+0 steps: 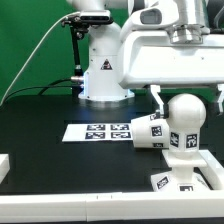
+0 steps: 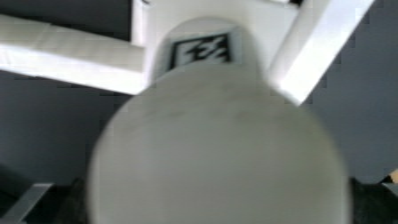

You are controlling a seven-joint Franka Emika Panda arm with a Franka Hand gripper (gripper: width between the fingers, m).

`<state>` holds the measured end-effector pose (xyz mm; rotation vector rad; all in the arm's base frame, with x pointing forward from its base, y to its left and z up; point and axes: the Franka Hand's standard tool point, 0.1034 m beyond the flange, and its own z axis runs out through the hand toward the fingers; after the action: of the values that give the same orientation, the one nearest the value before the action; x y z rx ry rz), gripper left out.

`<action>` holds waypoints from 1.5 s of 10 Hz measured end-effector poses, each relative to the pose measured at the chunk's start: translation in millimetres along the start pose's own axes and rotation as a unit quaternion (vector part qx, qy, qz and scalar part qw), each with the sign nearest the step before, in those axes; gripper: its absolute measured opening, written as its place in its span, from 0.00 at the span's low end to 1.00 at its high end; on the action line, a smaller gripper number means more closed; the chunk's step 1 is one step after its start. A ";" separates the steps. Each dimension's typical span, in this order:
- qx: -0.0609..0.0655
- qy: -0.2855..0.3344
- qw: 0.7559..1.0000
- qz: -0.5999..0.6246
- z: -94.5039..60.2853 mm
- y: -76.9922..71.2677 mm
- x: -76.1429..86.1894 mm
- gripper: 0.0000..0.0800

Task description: Assemble lamp

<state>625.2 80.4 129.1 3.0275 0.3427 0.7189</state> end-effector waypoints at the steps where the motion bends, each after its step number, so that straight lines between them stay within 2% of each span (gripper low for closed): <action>1: 0.011 -0.056 0.998 0.020 2.4 -5.2 -6.2 0.87; 3: 0.025 -0.131 0.991 0.030 2.0 -16.1 -4.5 0.87; 4: 0.031 -0.176 0.983 0.032 1.1 -17.9 -8.0 0.87; 6: 0.038 -0.214 0.976 0.025 1.3 -15.9 -4.8 0.87; 7: 0.035 -0.195 0.980 0.021 4.4 -11.0 -3.2 0.87; 8: 0.035 -0.194 0.980 0.022 5.8 -10.0 -6.0 0.77; 9: 0.035 -0.194 0.980 0.021 5.7 -10.5 -5.3 0.77; 10: 0.034 -0.194 0.980 0.026 5.8 -10.5 -5.3 0.71; 12: 0.033 -0.194 0.980 0.032 5.9 -10.5 -5.3 0.71; 13: 0.026 -0.190 0.979 0.068 6.5 -10.5 -4.5 0.71; 15: 0.003 -0.183 0.965 0.186 7.4 -10.8 -2.9 0.71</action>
Offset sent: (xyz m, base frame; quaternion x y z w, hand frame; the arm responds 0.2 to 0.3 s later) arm 0.0034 0.0053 -0.0033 0.0285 -0.2138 0.0361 0.9758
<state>623.7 90.7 120.5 3.1709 -0.2380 0.1448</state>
